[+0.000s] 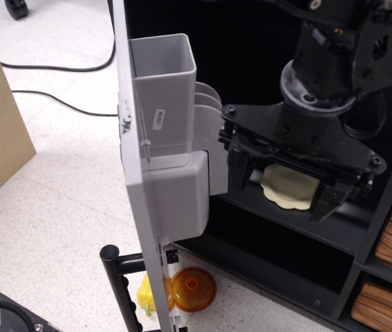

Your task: Close fridge

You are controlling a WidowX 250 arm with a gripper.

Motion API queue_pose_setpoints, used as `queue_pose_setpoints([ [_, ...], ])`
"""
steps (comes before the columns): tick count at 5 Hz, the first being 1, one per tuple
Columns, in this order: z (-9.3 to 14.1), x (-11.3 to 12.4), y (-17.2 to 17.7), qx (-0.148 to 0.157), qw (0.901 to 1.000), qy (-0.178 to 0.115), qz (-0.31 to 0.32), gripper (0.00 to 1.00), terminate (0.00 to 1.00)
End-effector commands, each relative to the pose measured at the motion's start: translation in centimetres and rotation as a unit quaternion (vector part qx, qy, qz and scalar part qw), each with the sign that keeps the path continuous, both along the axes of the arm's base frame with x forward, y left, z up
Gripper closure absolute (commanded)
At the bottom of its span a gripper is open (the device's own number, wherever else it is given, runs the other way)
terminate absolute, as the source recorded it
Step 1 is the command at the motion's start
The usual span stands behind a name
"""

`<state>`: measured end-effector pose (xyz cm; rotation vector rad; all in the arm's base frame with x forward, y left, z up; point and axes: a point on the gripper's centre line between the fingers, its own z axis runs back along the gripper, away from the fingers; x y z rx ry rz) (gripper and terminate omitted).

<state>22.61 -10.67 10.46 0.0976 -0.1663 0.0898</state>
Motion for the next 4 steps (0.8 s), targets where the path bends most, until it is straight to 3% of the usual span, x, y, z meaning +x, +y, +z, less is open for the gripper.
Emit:
queue_pose_setpoints([
  [1,0.0,0.0,0.0,0.0,1.0,0.0,0.0,0.0,0.0],
  [3,4.0,0.0,2.7,-0.036,0.9991,-0.019,0.008,0.0,0.0],
  [4,6.4,-0.3,4.2,-0.041,0.9977,-0.05,0.022,0.0,0.0],
])
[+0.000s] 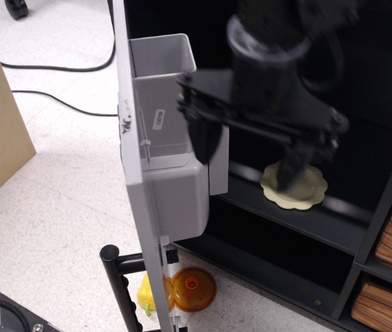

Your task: Close fridge

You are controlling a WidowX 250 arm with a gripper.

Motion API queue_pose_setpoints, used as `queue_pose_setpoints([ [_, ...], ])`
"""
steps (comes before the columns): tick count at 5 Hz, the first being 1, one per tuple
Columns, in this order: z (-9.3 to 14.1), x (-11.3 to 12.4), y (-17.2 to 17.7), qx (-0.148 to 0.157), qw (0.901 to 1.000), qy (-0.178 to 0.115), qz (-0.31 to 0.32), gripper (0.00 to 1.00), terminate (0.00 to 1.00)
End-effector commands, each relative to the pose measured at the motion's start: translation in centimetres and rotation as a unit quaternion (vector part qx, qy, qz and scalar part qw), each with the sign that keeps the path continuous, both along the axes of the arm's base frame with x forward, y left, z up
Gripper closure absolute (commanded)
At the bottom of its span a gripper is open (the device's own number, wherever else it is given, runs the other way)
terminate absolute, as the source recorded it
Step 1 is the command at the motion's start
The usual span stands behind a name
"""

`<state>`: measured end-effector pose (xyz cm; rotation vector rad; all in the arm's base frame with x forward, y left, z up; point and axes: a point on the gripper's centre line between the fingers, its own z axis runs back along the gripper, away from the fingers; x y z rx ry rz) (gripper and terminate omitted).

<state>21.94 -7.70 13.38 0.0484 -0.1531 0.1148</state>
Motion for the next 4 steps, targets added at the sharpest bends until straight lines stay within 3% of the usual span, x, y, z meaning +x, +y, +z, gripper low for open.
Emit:
queue_pose_setpoints([
  [1,4.8,-1.1,3.1,-0.004,0.9959,-0.08,0.042,0.0,0.0],
  [2,5.5,-3.2,5.4,-0.013,0.9931,-0.1,0.06,0.0,0.0],
  [3,6.0,-3.6,7.2,-0.013,0.9883,-0.128,0.082,0.0,0.0],
  [4,5.2,-3.3,7.8,0.014,0.9866,-0.126,0.102,0.0,0.0],
])
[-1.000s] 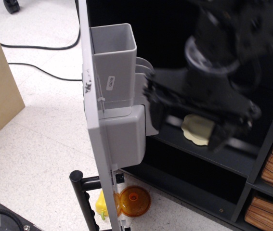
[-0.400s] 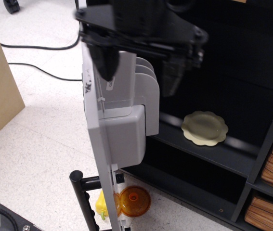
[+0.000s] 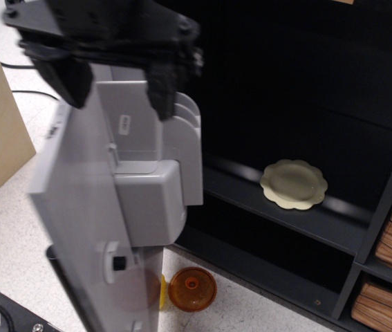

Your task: Close fridge

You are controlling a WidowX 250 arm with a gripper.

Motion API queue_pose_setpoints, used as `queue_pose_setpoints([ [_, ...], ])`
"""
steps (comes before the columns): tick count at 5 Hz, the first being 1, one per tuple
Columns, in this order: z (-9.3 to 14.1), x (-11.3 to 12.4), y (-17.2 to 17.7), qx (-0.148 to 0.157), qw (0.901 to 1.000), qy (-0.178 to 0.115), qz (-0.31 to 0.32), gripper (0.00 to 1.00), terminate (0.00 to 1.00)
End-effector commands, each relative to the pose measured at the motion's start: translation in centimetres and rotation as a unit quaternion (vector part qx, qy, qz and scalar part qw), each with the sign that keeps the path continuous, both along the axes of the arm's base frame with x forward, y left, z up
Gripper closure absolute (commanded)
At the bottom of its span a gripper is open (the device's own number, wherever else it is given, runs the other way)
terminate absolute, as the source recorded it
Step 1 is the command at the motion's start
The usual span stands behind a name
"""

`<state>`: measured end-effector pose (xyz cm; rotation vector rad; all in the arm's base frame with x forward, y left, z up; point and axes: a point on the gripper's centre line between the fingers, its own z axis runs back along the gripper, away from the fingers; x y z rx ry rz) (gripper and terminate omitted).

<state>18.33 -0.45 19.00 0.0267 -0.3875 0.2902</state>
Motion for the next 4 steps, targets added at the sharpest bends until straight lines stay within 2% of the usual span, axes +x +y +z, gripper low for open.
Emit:
queue_pose_setpoints([
  [1,0.3,0.7,1.5,0.027,0.9989,-0.022,0.033,0.0,0.0],
  [3,1.5,0.7,3.2,0.031,0.9986,-0.023,0.035,0.0,0.0],
  [4,1.1,0.6,3.7,0.04,0.998,-0.01,0.049,0.0,0.0],
])
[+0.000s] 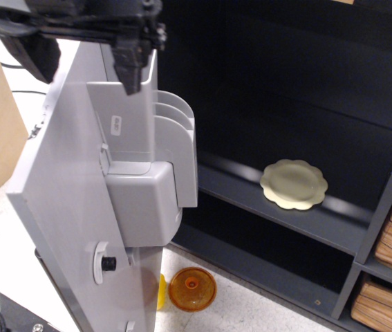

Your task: Close fridge

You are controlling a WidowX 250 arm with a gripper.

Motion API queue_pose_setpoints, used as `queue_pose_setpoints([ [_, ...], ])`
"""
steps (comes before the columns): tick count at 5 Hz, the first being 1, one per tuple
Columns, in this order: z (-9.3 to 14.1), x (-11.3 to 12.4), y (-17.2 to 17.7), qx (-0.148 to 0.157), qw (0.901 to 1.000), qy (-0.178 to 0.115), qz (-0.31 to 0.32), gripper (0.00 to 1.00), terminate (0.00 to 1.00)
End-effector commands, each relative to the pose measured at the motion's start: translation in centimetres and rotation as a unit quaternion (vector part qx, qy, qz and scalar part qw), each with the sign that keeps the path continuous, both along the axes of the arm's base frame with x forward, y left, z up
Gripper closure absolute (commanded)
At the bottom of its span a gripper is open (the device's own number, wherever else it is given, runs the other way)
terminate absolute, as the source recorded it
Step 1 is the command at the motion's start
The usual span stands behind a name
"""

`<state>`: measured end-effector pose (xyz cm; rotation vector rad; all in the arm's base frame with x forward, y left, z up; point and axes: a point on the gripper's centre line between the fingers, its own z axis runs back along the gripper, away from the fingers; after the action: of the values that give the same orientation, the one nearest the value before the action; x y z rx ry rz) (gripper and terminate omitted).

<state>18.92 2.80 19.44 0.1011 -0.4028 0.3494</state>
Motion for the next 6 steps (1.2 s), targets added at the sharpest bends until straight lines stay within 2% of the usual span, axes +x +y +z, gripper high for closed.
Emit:
queue_pose_setpoints([
  [1,-1.0,-0.3,0.6,0.03,0.9992,0.021,0.019,0.0,0.0],
  [2,-2.8,0.1,-1.2,-0.013,0.9986,0.051,0.007,0.0,0.0],
  [3,-3.6,0.9,-3.9,-0.045,0.9973,0.057,0.007,0.0,0.0],
  [4,-3.2,2.2,-7.3,-0.052,0.9968,0.061,-0.006,0.0,0.0],
  [5,-1.8,4.1,-11.2,-0.082,0.9942,0.064,-0.027,0.0,0.0],
  [6,-0.6,6.5,-13.1,-0.098,0.9944,0.038,-0.003,0.0,0.0],
])
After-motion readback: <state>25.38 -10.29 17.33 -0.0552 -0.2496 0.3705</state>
